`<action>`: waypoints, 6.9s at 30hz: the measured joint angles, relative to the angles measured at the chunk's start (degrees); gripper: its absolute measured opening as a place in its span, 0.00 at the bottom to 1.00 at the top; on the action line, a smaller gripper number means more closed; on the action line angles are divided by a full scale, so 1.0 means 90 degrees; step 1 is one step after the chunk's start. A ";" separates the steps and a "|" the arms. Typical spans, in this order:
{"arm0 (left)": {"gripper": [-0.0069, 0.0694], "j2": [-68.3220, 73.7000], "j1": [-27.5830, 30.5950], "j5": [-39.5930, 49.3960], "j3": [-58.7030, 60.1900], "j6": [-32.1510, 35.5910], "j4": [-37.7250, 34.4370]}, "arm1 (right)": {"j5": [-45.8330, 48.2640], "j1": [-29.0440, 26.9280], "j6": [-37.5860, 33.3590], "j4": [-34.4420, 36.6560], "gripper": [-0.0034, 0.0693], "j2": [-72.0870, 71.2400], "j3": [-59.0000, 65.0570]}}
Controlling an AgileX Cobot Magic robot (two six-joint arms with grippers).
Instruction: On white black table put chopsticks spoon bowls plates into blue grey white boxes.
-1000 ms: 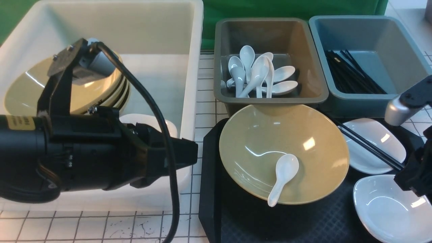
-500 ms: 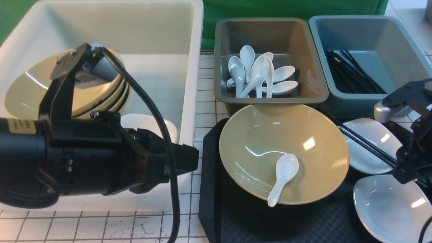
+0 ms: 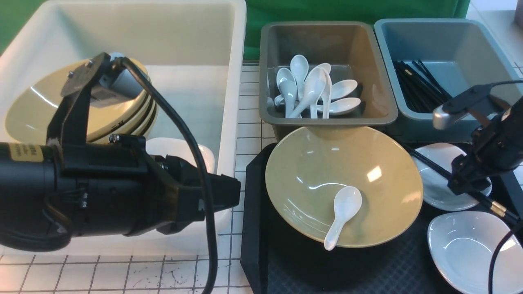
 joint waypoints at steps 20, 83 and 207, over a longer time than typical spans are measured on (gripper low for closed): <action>0.09 0.0000 0.0000 -0.0070 0.0000 0.0031 0.0000 | 0.0030 0.0000 -0.0756 0.0194 0.19 0.0378 -0.0025; 0.09 -0.0229 0.0000 -0.1936 0.0019 0.4674 -0.3584 | 0.2132 0.0009 0.2158 0.0124 0.61 0.1679 -0.5444; 0.09 -0.3416 0.0000 0.0898 -0.0236 -0.3423 0.3693 | 0.3442 0.6405 0.2553 -0.2094 0.36 0.0529 -0.6511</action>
